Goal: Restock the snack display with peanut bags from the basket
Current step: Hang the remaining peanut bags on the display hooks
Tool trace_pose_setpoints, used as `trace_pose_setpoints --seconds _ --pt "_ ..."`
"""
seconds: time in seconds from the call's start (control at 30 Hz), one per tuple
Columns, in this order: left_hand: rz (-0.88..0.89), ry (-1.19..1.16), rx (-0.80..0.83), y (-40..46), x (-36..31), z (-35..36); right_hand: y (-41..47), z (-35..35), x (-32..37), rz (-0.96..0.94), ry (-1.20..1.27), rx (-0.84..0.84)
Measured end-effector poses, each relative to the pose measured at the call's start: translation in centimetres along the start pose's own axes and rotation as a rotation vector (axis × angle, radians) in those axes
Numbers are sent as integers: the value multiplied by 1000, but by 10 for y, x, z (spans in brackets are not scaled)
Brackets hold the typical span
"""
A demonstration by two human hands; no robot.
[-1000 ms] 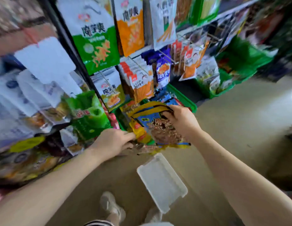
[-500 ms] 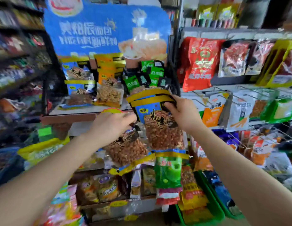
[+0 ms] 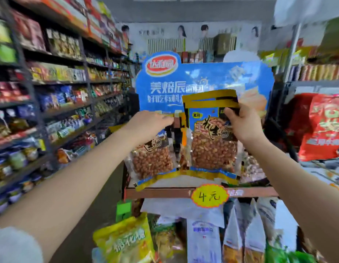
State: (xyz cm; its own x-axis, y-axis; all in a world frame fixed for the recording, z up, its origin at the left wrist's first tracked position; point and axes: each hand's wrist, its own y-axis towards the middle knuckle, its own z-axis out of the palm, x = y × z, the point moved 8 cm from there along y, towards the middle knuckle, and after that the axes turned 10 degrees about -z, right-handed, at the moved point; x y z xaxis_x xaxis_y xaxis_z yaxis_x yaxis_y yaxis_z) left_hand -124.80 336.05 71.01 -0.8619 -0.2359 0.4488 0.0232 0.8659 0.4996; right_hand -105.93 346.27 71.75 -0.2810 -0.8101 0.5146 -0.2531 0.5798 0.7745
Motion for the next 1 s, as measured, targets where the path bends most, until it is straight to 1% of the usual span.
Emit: trace_pose_setpoints --seconds 0.07,0.17,0.27,0.33,0.4,0.43,0.5,0.53,0.67,0.73,0.87,0.93,1.0 --pt "37 -17 17 20 5 28 12 10 -13 12 28 -23" --pt "68 -50 84 43 -4 81 19 34 -42 54 67 5" --pt "-43 -119 173 55 -4 135 17 61 -76 147 124 50" --pt "-143 -165 172 55 10 152 16 83 -89 193 187 104" --pt "-192 -210 143 49 27 159 17 108 -94 230 272 159" --pt "-184 -212 149 44 33 161 18 121 -93 244 305 185" --pt "-113 -192 160 30 39 167 19 144 -88 265 356 228" --pt "-77 -191 136 22 42 167 20 155 -88 295 391 236" --pt "-41 -226 5 -5 59 159 26 176 -90 477 517 192" --pt "-12 -254 -47 -14 64 150 33 180 -85 499 536 194" --pt "29 -322 -79 -27 65 137 36 195 -69 514 626 229" --pt "47 -354 -75 -33 60 135 24 213 -72 634 651 221" --pt "77 -372 -35 -38 51 143 3 235 -78 743 613 224"
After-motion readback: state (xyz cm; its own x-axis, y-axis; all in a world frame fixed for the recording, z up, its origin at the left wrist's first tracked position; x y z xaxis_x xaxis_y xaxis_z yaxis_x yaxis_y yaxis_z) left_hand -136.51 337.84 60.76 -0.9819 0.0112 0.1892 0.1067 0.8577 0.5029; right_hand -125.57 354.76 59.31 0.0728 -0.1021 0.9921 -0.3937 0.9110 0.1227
